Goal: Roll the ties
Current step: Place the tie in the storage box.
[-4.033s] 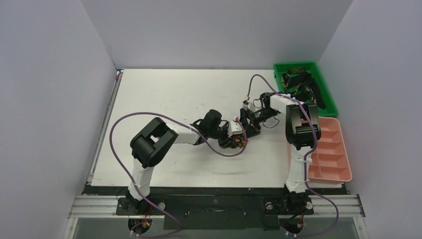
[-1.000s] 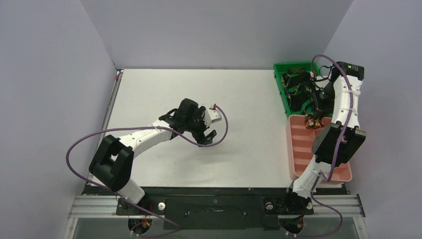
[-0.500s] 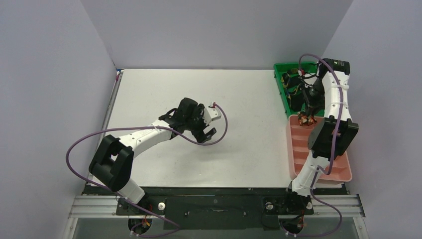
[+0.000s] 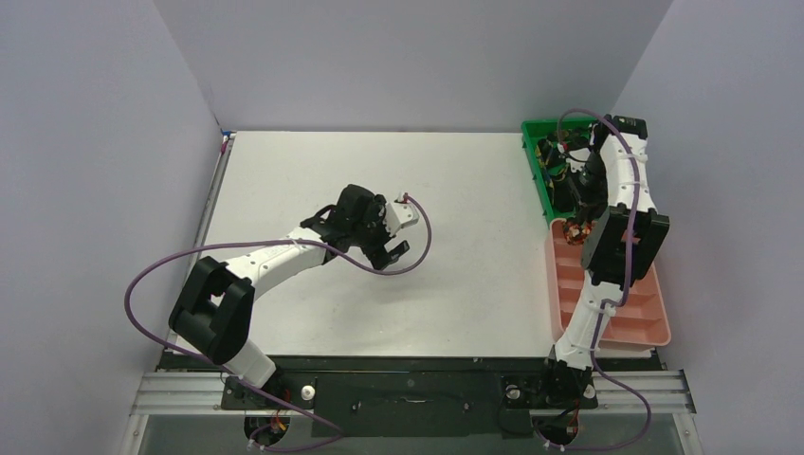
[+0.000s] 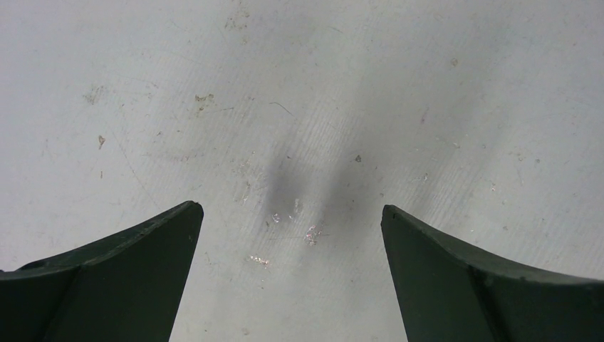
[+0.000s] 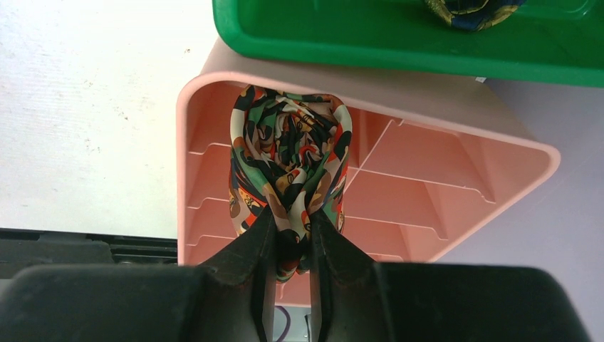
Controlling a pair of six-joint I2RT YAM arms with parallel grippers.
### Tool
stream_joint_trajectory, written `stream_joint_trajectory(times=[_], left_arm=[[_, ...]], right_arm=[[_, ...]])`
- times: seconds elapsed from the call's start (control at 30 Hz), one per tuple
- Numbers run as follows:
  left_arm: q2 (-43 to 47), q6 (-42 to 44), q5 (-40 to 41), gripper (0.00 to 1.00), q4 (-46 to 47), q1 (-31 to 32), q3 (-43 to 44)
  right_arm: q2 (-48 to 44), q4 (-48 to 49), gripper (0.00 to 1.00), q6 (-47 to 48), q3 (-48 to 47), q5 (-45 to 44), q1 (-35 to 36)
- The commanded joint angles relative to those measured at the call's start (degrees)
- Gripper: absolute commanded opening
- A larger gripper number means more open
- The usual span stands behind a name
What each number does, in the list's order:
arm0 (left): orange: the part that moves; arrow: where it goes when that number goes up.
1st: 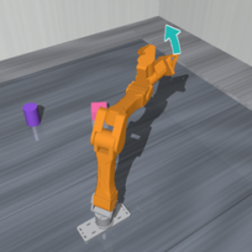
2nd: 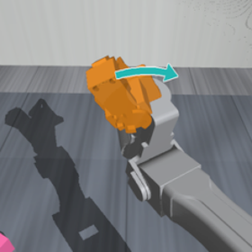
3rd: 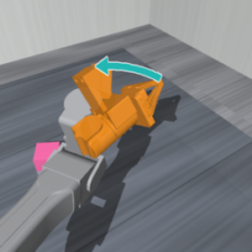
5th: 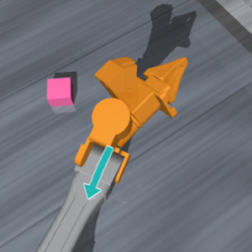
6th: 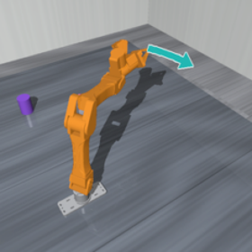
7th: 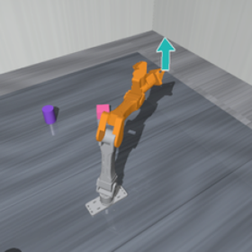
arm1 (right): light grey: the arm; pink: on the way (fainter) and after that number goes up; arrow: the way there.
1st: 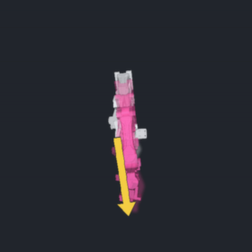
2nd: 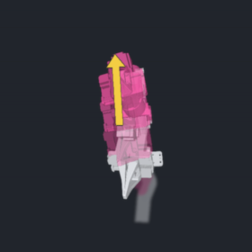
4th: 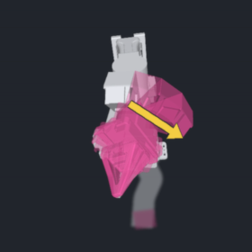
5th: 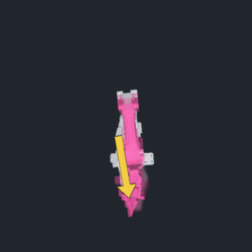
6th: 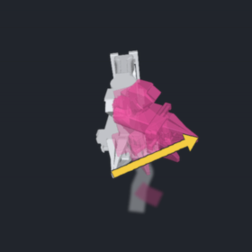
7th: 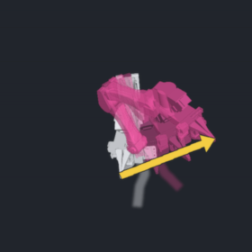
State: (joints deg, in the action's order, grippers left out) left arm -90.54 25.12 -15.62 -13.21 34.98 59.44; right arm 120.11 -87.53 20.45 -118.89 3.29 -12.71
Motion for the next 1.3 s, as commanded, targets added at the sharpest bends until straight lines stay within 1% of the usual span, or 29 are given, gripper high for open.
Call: stream_joint_trajectory(times=[0.0,0.13,0.27,0.5,0.53,0.57,0.63,0.67,0.7,0.77,0.83,0.9,1.03,1.13,1.27], left_arm=[[1.05,0.88,0.56,0.97,0.52,-0.65,0.98],[1.27,0.91,0.95,0.97,-0.31,-0.90,0.89],[1.65,1.06,1.54,0.97,-0.66,-1.45,0.39],[1.78,1.71,1.80,0.97,-1.07,-2.19,-0.18],[1.60,1.92,1.66,0.97,-1.41,-2.20,-0.11],[1.55,2.40,1.52,0.97,-1.70,-2.24,-0.07],[1.32,2.50,1.18,0.97,-2.35,-2.39,0.38],[1.09,1.91,1.20,0.97,-2.21,-2.75,0.80],[0.95,0.25,1.16,0.97,-2.10,-3.09,1.18],[0.14,-2.36,-0.20,0.97,-2.68,-4.43,3.76],[-0.87,-5.24,-1.84,0.97,-3.67,-5.93,6.24],[-1.72,-8.29,-3.56,0.97,-4.53,-8.13,8.68],[-2.78,-12.66,-7.84,0.97,-5.17,-11.36,12.02],[-3.30,-14.50,-9.18,0.97,-5.09,-13.03,13.65],[-4.08,-14.45,-8.57,0.97,-6.09,-14.05,15.75]], right_arm=[[1.41,1.13,0.00,0.89,-2.54,-2.67,-0.28],[3.04,1.84,0.00,1.07,-1.11,-3.10,-0.38],[5.11,2.38,0.00,0.85,-2.14,-3.12,-0.40],[7.89,2.38,0.00,0.73,-2.17,-0.22,0.15],[8.09,2.37,0.02,0.87,-1.92,-0.10,0.43],[8.24,2.36,0.05,0.83,-1.81,-0.03,0.55],[8.41,2.50,0.19,0.76,-1.93,-0.05,0.65],[8.45,2.48,0.22,0.75,-2.02,-0.26,0.62],[8.42,2.54,0.28,0.69,-1.99,-0.46,0.56],[8.13,2.54,0.37,0.53,-1.98,-0.92,0.39],[7.52,2.52,0.44,0.19,-2.55,-1.03,0.14],[6.32,1.95,0.47,0.28,-3.36,-0.36,0.06],[1.26,1.32,0.49,0.93,-3.75,2.85,-0.33],[-3.38,1.58,0.50,1.27,-2.94,5.03,-1.20],[-7.52,3.44,0.47,1.51,1.45,6.03,-2.16]])
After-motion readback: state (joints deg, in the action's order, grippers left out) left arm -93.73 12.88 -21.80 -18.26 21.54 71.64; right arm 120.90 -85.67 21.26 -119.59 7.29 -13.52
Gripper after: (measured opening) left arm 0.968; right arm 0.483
